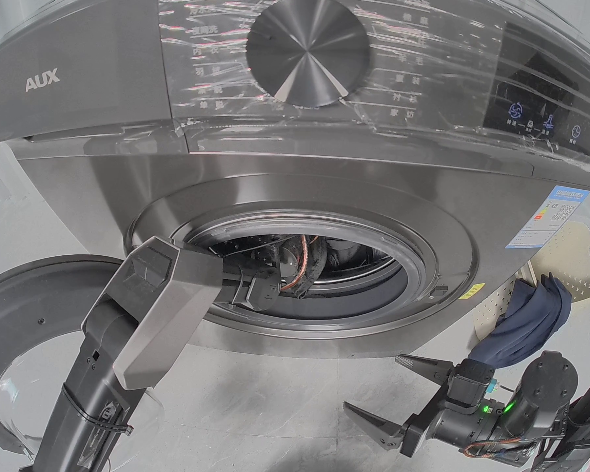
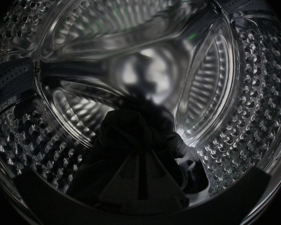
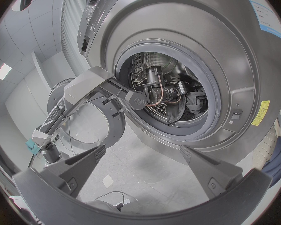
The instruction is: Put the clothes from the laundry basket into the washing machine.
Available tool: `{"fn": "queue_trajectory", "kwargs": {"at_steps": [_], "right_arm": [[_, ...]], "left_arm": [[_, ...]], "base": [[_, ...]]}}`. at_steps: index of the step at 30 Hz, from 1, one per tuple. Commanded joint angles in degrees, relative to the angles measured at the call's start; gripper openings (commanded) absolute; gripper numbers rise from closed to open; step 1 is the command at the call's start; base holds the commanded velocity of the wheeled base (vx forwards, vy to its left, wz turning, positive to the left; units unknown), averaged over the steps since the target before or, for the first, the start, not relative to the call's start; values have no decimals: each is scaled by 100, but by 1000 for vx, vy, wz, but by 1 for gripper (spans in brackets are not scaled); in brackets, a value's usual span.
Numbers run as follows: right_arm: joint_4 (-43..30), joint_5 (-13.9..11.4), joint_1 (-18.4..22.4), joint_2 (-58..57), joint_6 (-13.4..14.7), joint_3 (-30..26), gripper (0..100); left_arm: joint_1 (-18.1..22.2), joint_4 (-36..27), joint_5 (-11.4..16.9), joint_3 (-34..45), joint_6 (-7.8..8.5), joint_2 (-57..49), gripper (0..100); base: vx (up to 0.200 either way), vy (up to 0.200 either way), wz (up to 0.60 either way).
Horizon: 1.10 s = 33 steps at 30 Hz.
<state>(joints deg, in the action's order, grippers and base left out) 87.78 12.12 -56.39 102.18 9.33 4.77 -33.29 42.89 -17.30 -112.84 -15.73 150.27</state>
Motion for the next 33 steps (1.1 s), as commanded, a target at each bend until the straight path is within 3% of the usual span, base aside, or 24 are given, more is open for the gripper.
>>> {"fn": "queue_trajectory", "kwargs": {"at_steps": [1,11,12,16,17,19,20,23,30,31,33], "right_arm": [[2,1,-3,4,-1,-2,100],[2,-16,-3,12,-1,-2,100],[2,-16,-3,12,-1,-2,100],[2,-16,-3,12,-1,-11,100],[2,-16,-3,4,-1,-20,100],[2,1,-3,4,-1,-20,100],[2,1,-3,4,-1,-11,100],[2,-16,-3,12,-1,-11,100],[2,-16,-3,4,-1,-11,100],[2,-16,-3,4,-1,-11,100],[2,-16,-3,4,-1,-2,100]], "left_arm": [[25,27,-28,-176,-9,195,0],[42,115,-46,-176,-9,213,0],[33,106,-54,-176,-9,213,100],[-11,27,-63,-98,-9,134,100],[-63,-219,-63,394,17,-174,100],[-72,-351,-63,596,26,-323,100],[-98,-738,-2,1062,35,-578,100],[-107,-1010,42,1449,43,-648,100],[-98,-1054,34,1352,61,-306,100],[-90,-1054,34,1343,70,-279,0],[-55,-1010,34,1220,184,-147,0]], "base": [[0,0,0],[0,0,0],[0,0,0],[0,0,0],[0,0,0],[0,0,0],[0,0,0],[0,0,0],[0,0,0],[0,0,0],[0,0,0]]}}
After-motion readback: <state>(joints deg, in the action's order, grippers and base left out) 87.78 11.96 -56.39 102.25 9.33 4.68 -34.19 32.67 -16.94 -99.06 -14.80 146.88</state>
